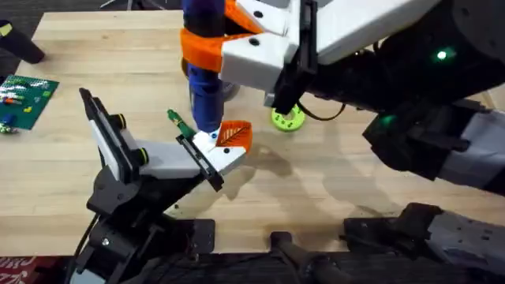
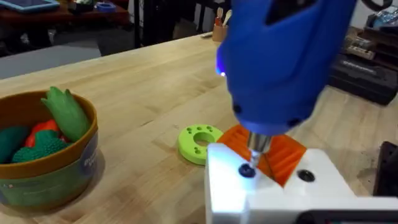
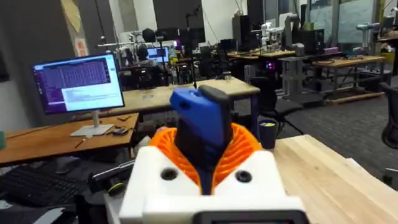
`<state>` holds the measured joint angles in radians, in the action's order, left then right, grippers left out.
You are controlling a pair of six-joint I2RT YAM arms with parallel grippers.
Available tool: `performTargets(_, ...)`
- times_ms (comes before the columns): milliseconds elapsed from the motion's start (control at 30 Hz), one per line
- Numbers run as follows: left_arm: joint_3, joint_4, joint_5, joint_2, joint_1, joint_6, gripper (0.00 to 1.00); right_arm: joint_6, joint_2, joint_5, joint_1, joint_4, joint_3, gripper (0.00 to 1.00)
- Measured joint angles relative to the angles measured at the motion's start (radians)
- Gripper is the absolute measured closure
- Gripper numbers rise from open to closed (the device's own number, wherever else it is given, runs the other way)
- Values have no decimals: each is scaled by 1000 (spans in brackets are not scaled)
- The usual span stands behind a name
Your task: Pick up the gripper from the table and insert it into the empty holder that is missing its gripper. Then pick up a screw, insert it into the mounting hole, and use the screwdriver to tighten it. Finally, clean up the table by picking up the vegetable and placing it into the bucket.
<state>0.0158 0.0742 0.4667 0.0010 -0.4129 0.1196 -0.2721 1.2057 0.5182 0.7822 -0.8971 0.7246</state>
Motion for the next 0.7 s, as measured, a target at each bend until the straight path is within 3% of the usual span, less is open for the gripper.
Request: performTargets(700,0,0,0,0,0,0,991,38,0,29,-19,6,0,938)
